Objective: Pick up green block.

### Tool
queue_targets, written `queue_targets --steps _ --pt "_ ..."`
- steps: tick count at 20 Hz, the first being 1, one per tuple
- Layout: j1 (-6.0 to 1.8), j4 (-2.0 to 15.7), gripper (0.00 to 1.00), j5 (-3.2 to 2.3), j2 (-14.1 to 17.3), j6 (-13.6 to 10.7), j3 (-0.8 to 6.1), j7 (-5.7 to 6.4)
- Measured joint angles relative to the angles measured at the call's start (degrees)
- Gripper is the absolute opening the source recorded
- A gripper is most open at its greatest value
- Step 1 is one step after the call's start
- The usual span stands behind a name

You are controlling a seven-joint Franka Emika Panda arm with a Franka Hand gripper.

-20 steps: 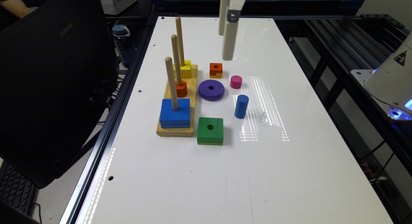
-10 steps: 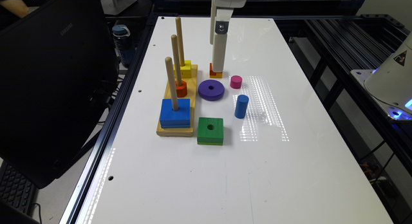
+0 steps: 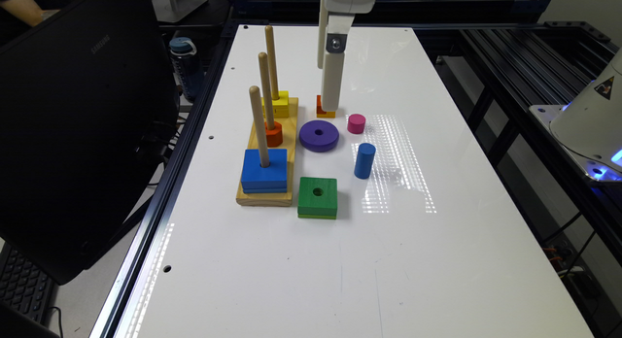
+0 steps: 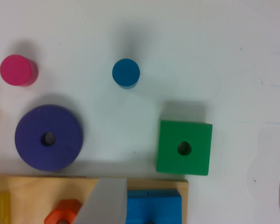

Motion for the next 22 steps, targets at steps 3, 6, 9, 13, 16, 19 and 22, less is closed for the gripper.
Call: queue_targets --steps 3,6,9,13,16,19,22 --pt "0.0 -0.03 1.0 -0.14 0.55 0.02 0.0 0.03" --pt "0.01 -0.02 1.0 -1.21 2.2 1.15 0.02 0.7" --pt "0.01 -0.01 1.0 -1.65 2.74 1.58 0.04 0.99" --pt "0.02 -0.14 1.0 -1.87 3.18 1.81 0.06 1.1" --pt "0.04 -0.18 1.0 -2.98 4.78 3.11 0.06 1.84" --pt "0.04 -0.15 1.0 -3.27 5.16 3.39 0.07 2.07" --pt "0.05 -0.18 1.0 -3.28 5.23 3.39 0.07 2.08"
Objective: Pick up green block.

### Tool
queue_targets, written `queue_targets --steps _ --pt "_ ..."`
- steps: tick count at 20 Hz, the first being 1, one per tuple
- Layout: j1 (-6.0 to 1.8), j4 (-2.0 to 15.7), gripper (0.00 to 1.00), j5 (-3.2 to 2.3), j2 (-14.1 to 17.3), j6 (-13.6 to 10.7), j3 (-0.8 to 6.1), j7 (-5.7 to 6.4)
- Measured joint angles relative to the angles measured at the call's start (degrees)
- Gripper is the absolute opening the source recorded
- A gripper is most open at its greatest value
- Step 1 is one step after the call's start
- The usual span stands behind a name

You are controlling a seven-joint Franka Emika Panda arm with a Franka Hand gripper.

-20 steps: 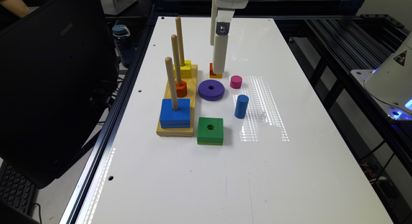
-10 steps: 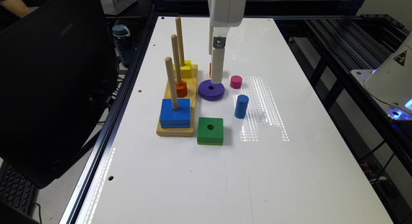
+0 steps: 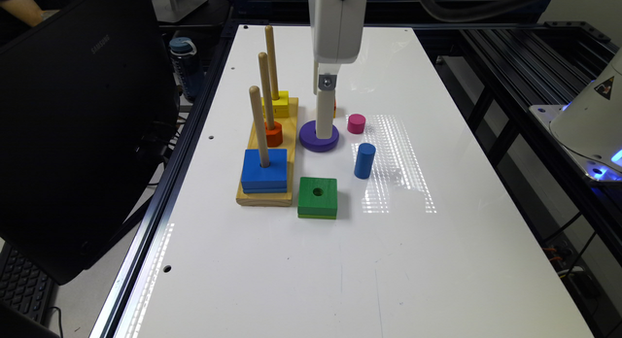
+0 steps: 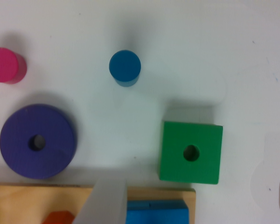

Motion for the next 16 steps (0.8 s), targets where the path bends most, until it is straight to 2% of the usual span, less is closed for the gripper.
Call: queue_targets --steps 1,2,4,6,7,12,14,16 --pt "0.0 -0.1 1.0 -0.09 0.27 0.13 0.0 0.05" --pt "0.0 -0.3 1.0 -0.49 0.95 0.75 -0.01 0.25" --pt "0.01 -0.41 1.0 -2.05 2.77 2.37 0.0 1.32" --pt "0.01 -0.33 1.0 -3.13 3.93 3.3 0.01 2.15" --pt "0.02 -0.29 1.0 -3.34 4.13 3.41 0.01 2.31" --pt "0.06 -0.2 1.0 -3.36 4.08 3.4 0.04 2.37" --pt "0.39 -0.53 1.0 -3.4 4.35 3.6 0.06 2.71" --pt "0.68 -0.74 1.0 -4.08 5.2 4.39 0.0 3.44"
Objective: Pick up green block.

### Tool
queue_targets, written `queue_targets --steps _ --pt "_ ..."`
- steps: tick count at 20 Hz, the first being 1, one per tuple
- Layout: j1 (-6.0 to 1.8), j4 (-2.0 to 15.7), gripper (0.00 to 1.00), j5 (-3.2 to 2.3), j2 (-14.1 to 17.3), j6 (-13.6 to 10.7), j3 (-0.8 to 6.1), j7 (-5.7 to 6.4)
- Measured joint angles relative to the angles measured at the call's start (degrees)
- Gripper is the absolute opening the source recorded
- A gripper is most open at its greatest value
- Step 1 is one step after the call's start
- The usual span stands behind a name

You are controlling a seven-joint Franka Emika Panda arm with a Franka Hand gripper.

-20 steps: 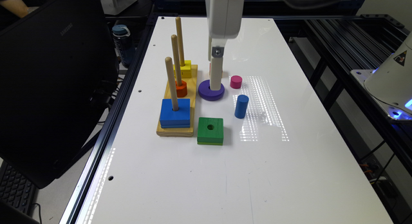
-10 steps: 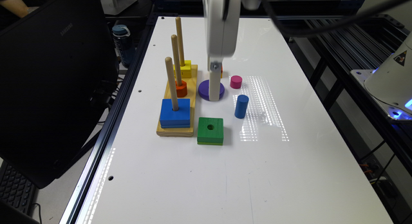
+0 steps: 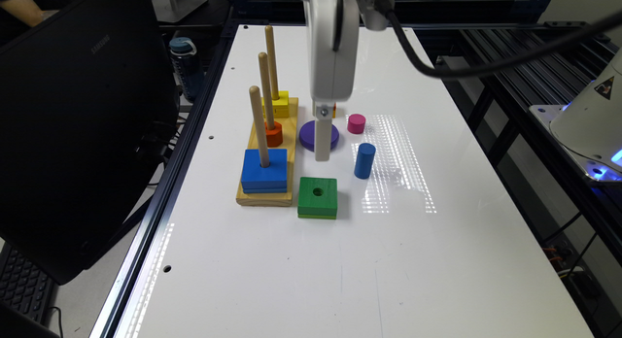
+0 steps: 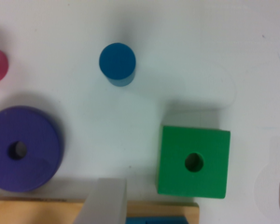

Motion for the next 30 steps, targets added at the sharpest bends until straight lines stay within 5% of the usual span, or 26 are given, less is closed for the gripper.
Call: queue_targets --steps 2,16,18,22,24,30 --pt "0.03 0.02 1.0 -0.52 0.49 0.32 0.0 0.48" --pt "0.73 -0.03 1.0 -1.0 1.62 0.98 -0.07 1.3" --pt "0.75 -0.24 1.0 -1.94 2.83 2.0 -0.18 1.93" --pt "0.74 -0.16 1.0 -7.21 7.82 6.17 -0.52 5.6" --pt "0.75 -0.03 1.0 -7.82 8.05 6.33 -0.51 6.2" --pt "0.77 -0.08 1.0 -7.9 8.02 6.32 -0.51 6.28"
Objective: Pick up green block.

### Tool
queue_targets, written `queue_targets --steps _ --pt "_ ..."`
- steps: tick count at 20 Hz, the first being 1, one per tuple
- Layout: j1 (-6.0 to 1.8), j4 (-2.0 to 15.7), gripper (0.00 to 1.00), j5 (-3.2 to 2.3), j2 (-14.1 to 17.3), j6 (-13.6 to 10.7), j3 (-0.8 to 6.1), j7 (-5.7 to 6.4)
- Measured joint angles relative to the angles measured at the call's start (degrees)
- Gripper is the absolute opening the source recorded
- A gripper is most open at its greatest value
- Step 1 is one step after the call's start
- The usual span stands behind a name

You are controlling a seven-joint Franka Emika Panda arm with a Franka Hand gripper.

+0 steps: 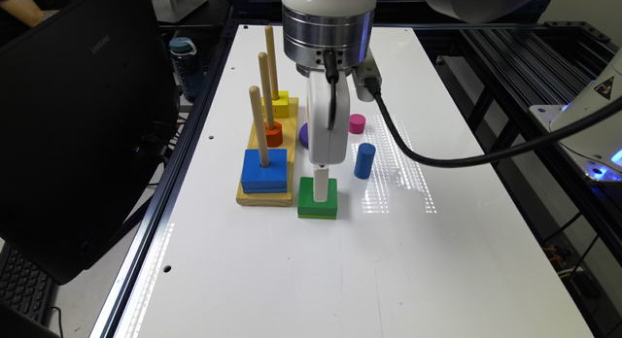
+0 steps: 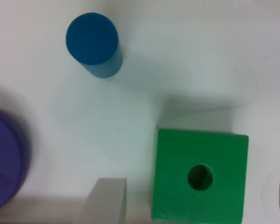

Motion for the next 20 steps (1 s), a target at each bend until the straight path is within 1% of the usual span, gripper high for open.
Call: queue_targets --steps 2,5,10,14,15,20 --pt "0.01 -0.07 1.0 -0.11 0.27 0.07 -0.09 0.01" --pt "0.02 -0.05 1.0 -0.46 1.18 0.64 -0.33 0.03" --pt "0.08 -0.01 1.0 -0.48 1.37 0.74 -0.35 0.05" --pt "0.95 0.26 1.0 -0.48 1.4 0.77 -0.39 0.69" --pt "1.06 0.3 1.0 -0.48 1.4 0.77 -0.39 0.78" --pt "1.14 0.37 1.0 -0.48 1.42 0.77 -0.45 0.83"
